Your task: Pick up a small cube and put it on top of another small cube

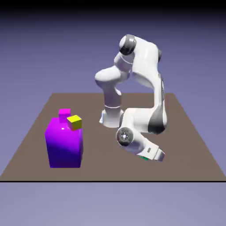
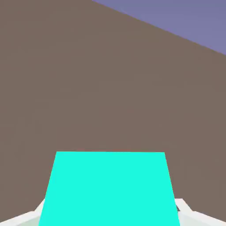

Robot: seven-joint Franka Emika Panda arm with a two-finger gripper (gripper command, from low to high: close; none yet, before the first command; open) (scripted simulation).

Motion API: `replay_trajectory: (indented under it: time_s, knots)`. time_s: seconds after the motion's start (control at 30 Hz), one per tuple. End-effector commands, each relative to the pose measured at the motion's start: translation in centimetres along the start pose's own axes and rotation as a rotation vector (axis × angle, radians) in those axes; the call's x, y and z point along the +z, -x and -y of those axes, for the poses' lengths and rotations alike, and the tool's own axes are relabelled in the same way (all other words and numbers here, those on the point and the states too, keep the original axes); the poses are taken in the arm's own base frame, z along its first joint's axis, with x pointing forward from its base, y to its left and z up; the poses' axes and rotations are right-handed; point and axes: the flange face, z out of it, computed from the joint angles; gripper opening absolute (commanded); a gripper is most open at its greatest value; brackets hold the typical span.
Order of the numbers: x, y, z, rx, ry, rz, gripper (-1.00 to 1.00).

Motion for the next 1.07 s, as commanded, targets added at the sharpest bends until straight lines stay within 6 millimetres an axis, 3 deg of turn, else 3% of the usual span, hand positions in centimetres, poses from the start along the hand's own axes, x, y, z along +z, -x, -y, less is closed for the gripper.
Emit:
replay_trajectory:
  time_s: [0.0,0.13,0.27,0.33,0.43,0.6,0.63,0.67,0.7,0.93,0.97,1.03]
  knots:
    - [-2.2,1.7,0.8,0.020,0.019,-0.001,-1.00]
    - [-10.5,8.9,5.6,0.116,0.089,0.002,-1.00]
    - [-17.5,16.4,12.4,0.234,0.152,0.004,-1.00]
    - [-20.3,20.2,17.0,0.283,0.171,0.004,-1.00]
    - [-21.9,24.4,23.2,0.268,0.140,-0.029,-1.00]
    - [-21.4,27.0,28.3,0.165,0.075,-0.119,-1.00]
    - [-20.9,27.0,28.4,0.131,0.062,-0.146,-1.00]
    - [-19.6,26.1,27.1,0.073,0.041,-0.185,-1.00]
    - [-19.7,26.9,29.0,0.074,0.044,-0.199,-1.00]
    - [-13.7,26.8,27.7,0.074,0.044,-0.199,-1.00]
    - [-13.7,26.8,27.7,0.074,0.044,-0.199,1.00]
    - [-14.7,26.9,27.9,0.074,0.045,-0.199,1.00]
